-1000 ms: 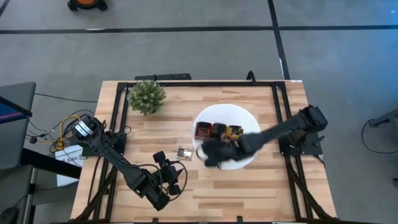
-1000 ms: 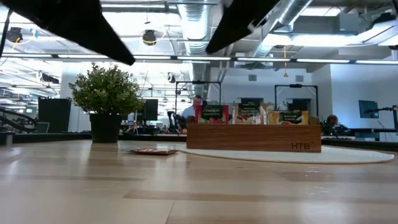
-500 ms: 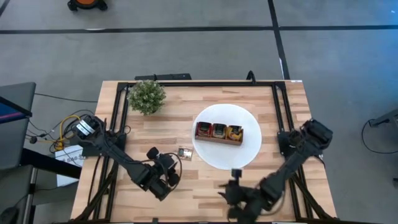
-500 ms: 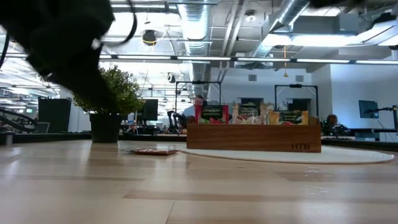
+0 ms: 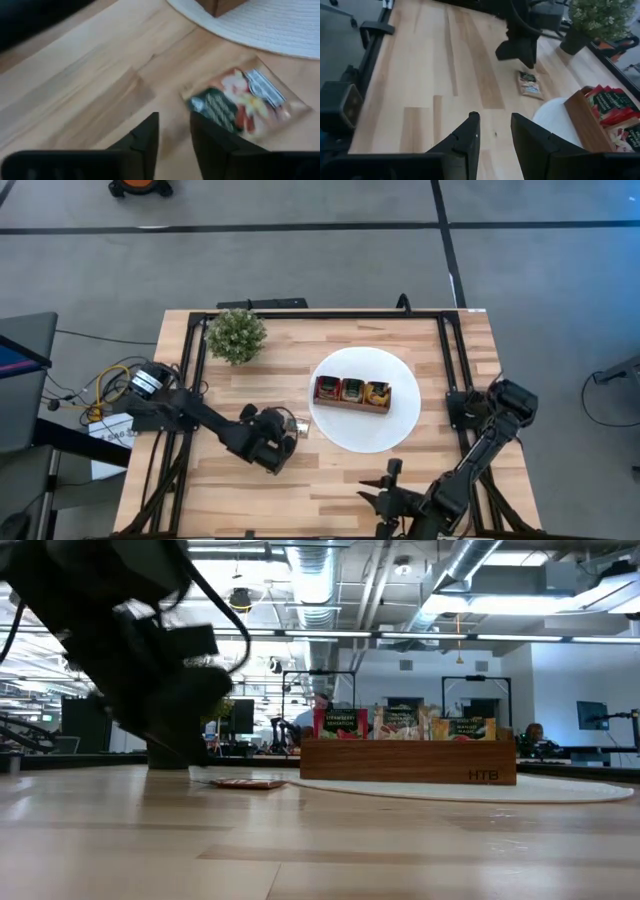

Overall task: Pick & Place Tea
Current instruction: Put the brown tea bag into the middle section of the wooden organizer

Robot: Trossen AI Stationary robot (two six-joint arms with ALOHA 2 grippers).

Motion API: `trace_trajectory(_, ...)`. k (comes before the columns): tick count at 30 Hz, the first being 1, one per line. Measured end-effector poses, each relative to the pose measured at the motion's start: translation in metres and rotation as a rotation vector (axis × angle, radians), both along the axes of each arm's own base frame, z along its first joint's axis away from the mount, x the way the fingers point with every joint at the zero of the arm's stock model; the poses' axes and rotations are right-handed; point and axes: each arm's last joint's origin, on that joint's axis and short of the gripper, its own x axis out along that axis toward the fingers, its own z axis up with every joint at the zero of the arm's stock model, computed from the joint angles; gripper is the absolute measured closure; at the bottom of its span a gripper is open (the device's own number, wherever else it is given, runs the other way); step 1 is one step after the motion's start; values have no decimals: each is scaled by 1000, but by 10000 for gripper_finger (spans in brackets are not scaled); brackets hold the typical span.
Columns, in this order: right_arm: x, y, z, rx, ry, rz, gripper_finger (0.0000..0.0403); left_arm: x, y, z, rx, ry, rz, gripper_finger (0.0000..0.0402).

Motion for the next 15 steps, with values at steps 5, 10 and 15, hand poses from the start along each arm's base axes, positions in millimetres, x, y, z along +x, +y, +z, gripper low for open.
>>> trace_trajectory(5, 13, -11, 0, -19, 10, -32, 301, 8, 6, -16, 141, 0, -9, 362)
trace_trajectory(10, 24, -22, 0, -17, 14, -69, 301, 13, 8, -27, 224, -30, 6, 398)
trace_trajectory(15, 27, -24, -1, 13, 47, -55, 301, 31, 3, -36, 184, 2, -164, 401)
